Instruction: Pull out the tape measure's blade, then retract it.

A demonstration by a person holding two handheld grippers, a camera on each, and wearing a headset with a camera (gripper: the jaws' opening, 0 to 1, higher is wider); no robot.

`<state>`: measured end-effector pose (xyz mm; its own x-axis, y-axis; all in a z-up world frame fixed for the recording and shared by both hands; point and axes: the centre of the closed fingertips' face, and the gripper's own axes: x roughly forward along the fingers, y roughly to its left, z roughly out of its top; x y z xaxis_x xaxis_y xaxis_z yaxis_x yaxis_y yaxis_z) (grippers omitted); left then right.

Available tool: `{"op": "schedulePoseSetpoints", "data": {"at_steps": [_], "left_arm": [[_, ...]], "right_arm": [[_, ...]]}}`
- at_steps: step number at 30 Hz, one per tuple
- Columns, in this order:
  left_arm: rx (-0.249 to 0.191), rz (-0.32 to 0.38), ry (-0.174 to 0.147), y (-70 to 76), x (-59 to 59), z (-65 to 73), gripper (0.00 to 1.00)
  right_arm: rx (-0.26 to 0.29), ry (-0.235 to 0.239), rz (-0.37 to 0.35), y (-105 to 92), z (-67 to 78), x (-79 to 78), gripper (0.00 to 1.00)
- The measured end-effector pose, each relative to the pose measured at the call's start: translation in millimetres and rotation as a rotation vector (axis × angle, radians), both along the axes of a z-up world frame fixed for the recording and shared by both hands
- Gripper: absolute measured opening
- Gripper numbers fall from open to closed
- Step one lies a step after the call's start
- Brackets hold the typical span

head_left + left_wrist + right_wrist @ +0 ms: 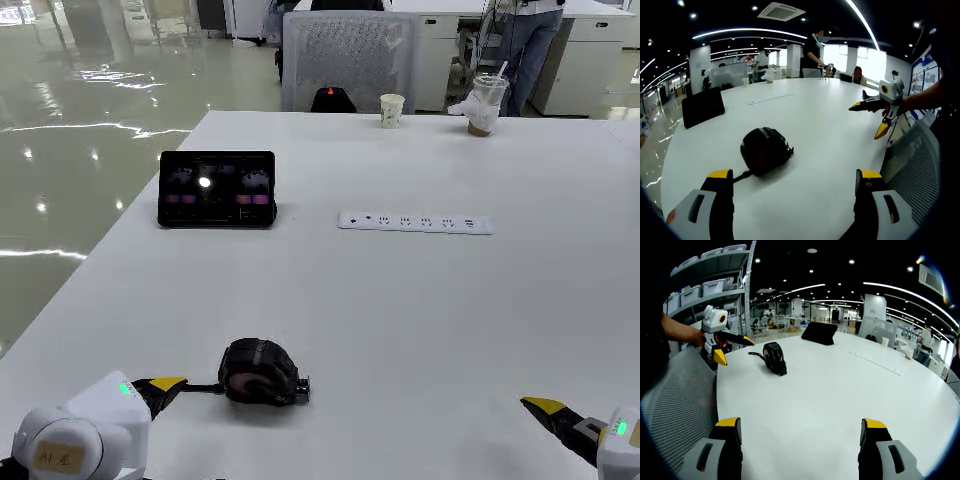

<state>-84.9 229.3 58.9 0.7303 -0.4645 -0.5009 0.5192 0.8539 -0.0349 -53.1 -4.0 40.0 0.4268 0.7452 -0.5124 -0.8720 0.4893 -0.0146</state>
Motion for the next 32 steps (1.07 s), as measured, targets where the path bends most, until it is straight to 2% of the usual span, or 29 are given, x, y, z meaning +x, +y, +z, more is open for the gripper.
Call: {"op": "schedulePoseSetpoints", "data": {"at_steps": [14,16,20,22,32], "left_arm": [[-0.011,0.015,0.003,5.5,-2.1,0.7,0.99],[-0.028,0.016,0.010,5.0,-2.4,1.5,0.99],[-0.034,0.019,0.006,6.2,-1.5,2.8,0.99],[-0.022,0.021,0.003,8.0,-0.9,2.5,0.99],[-0.020,0.018,0.010,8.5,-2.1,1.0,0.99]], "right_arm": [[-0.004,0.004,-0.009,-3.4,0.1,0.2,0.99],[-0.006,0.006,-0.010,-3.5,-0.4,-0.2,0.99],[-0.006,0.008,-0.009,-3.1,-1.5,-1.0,0.99],[-0.008,0.009,-0.008,-3.2,-2.0,-1.1,0.99],[-0.010,0.007,-0.007,-4.2,-0.9,-0.1,0.99]]}}
